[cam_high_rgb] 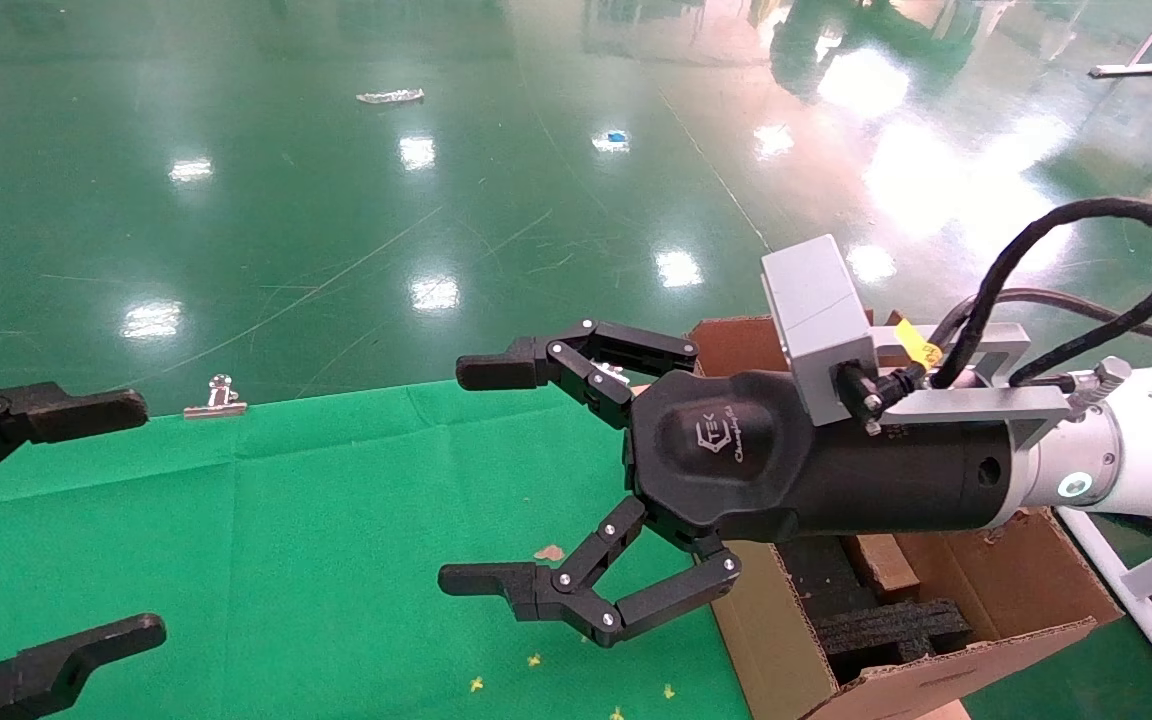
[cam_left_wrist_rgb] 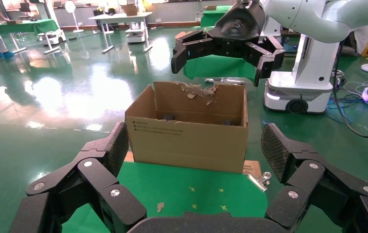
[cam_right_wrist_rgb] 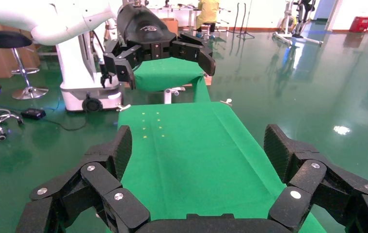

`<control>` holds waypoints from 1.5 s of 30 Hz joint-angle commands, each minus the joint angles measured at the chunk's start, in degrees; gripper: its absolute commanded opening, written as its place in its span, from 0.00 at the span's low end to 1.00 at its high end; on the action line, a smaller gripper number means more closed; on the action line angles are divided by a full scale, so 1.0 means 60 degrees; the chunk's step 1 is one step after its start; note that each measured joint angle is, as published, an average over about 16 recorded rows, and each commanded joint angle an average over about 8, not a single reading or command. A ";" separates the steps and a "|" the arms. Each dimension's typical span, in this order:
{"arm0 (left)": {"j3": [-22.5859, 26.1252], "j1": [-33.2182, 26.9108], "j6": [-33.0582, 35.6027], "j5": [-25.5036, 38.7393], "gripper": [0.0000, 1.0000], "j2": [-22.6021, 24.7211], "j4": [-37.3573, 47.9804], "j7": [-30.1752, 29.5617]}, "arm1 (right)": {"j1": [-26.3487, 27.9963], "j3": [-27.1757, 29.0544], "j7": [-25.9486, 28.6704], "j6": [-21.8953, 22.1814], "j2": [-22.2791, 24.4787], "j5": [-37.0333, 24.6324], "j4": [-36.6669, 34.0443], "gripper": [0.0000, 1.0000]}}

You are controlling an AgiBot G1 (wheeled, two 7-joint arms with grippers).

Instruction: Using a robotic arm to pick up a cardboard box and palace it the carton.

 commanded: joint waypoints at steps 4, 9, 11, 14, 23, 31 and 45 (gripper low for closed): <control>0.0000 0.0000 0.0000 0.0000 1.00 0.0000 0.0000 0.0000 | 0.0003 -0.0003 0.0002 0.0002 -0.0001 -0.0003 -0.0003 1.00; 0.0000 0.0000 0.0000 0.0000 1.00 0.0000 0.0000 0.0000 | 0.0006 -0.0007 0.0003 0.0002 -0.0001 -0.0005 -0.0006 1.00; 0.0000 0.0000 0.0000 0.0000 1.00 0.0000 0.0000 0.0000 | 0.0007 -0.0008 0.0002 0.0002 -0.0001 -0.0006 -0.0007 1.00; 0.0000 0.0000 0.0000 0.0000 1.00 0.0000 0.0000 0.0000 | 0.0009 -0.0010 0.0002 0.0002 -0.0001 -0.0007 -0.0009 1.00; 0.0000 0.0000 0.0000 0.0000 1.00 0.0000 0.0000 0.0000 | 0.0013 -0.0012 0.0002 0.0002 -0.0001 -0.0007 -0.0011 1.00; 0.0000 0.0000 0.0000 0.0000 1.00 0.0000 0.0000 0.0000 | 0.0014 -0.0013 0.0002 0.0002 -0.0001 -0.0008 -0.0011 1.00; 0.0000 0.0000 0.0000 0.0000 1.00 0.0000 0.0000 0.0000 | 0.0014 -0.0013 0.0002 0.0002 -0.0001 -0.0008 -0.0011 1.00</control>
